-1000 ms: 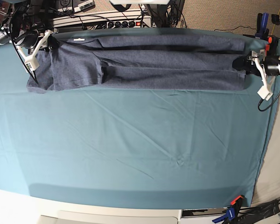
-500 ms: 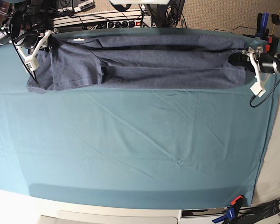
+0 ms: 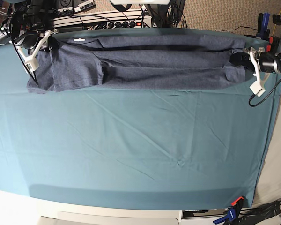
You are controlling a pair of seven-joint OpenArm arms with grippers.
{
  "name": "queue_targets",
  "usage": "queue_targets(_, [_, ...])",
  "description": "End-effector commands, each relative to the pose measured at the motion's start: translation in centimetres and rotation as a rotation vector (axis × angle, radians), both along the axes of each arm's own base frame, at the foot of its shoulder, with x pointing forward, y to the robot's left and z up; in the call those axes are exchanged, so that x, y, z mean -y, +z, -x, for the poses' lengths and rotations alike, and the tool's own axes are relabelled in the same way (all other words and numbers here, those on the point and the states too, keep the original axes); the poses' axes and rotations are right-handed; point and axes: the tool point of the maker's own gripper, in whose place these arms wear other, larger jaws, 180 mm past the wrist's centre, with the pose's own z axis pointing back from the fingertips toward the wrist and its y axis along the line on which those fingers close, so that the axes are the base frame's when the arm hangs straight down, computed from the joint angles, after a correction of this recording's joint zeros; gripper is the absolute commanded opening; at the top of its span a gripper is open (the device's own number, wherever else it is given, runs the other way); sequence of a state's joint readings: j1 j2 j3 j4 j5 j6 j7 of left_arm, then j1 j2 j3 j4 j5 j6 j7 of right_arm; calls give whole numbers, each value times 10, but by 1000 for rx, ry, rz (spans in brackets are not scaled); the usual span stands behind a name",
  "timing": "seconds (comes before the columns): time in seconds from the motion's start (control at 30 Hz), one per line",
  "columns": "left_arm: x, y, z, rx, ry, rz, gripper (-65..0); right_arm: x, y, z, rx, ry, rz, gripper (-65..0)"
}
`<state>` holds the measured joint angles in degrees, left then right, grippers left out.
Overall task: Fold the T-shirt properly
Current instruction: 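Lift the strip end with the left gripper and carry it toward the right gripper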
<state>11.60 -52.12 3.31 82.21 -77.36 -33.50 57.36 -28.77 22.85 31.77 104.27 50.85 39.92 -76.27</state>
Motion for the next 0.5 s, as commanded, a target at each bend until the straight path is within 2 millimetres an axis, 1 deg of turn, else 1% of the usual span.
queue_targets(0.0, [-1,12,-7,37,-17,6,-650,4,9,-7,36,9,11,-520])
queue_targets(0.07, [5,16,-7,49,-43,10,-650,4,10,-7,38,9,10,-520])
queue_targets(0.17, [23,29,-7,92,-119,21,-650,4,10,-7,38,9,10,-520])
queue_targets(0.23, [39,41,-7,142,-185,26,-650,3,10,-7,38,9,10,-520])
queue_targets(0.33, [67,65,-7,252,-287,33,-650,3,9,-7,38,9,10,-520])
queue_targets(0.47, [100,90,-8,408,-346,4,-650,3,9,-7,38,8,8,-520])
